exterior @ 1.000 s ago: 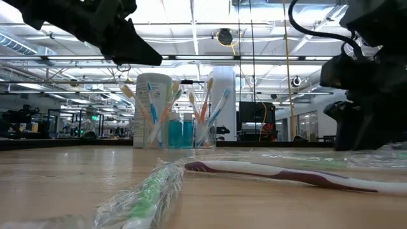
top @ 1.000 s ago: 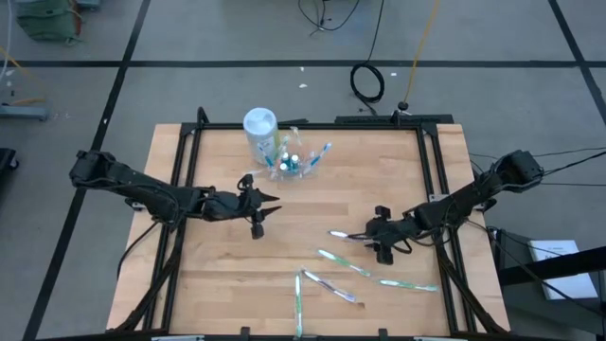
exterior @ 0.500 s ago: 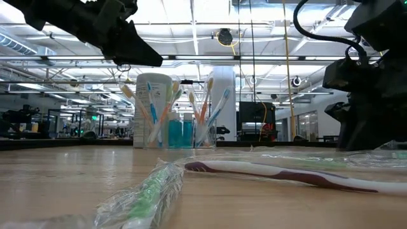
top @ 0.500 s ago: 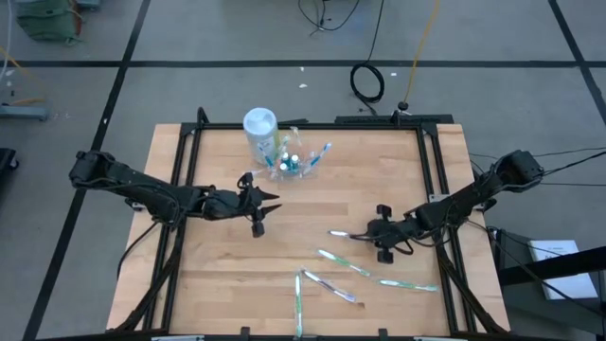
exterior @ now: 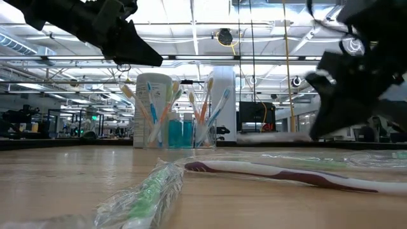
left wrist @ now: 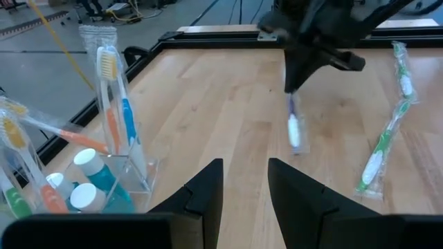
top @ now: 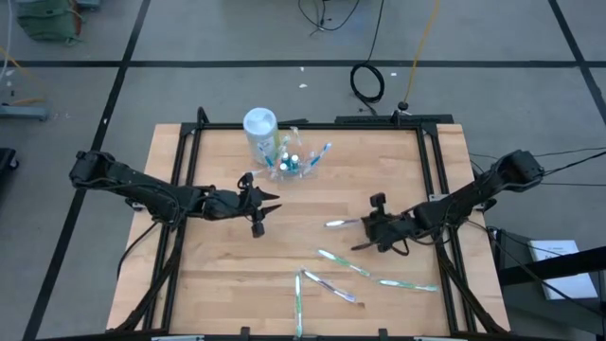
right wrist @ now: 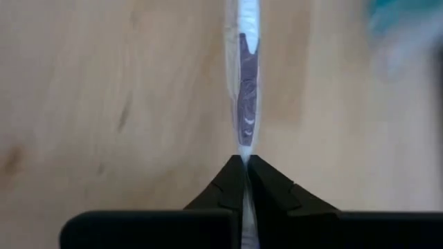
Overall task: Pick & Place toothbrushing station
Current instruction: Put the purple toothbrush into the transparent organizer
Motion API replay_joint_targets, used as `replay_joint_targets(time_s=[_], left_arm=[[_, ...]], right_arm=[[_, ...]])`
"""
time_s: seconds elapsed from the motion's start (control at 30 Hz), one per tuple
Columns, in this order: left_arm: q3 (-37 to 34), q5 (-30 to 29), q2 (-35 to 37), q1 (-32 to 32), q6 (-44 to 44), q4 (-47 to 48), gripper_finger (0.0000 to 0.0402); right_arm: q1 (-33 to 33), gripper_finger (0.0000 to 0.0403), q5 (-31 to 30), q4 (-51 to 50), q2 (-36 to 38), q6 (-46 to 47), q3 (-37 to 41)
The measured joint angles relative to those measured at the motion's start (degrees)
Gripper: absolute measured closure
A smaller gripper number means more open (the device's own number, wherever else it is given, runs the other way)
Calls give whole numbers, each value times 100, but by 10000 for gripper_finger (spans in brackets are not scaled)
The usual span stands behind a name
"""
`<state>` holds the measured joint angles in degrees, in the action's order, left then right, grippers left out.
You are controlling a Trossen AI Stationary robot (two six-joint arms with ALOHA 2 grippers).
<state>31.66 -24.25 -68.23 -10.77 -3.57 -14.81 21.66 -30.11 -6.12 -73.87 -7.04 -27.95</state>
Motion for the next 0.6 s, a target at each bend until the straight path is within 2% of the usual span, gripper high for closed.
replay_joint_targets(time_s=[0.17, 0.33, 0.5, 0.6], left_arm=[[2, 0, 0, 0, 6, -1, 282], [2, 0, 0, -2, 6, -2, 282], [2, -2, 0, 0, 41, -2, 282], [2, -2, 0, -2, 26, -2, 282]], right_arm=[[-42, 400, -894, 57, 4, -2425, -504], [-418, 402, -1863, 667, 9, -5026, -934], [-998, 402, -1938, 1913, 11, -7964, -993], [-1319, 402, -1949, 2372, 11, -8708, -993]])
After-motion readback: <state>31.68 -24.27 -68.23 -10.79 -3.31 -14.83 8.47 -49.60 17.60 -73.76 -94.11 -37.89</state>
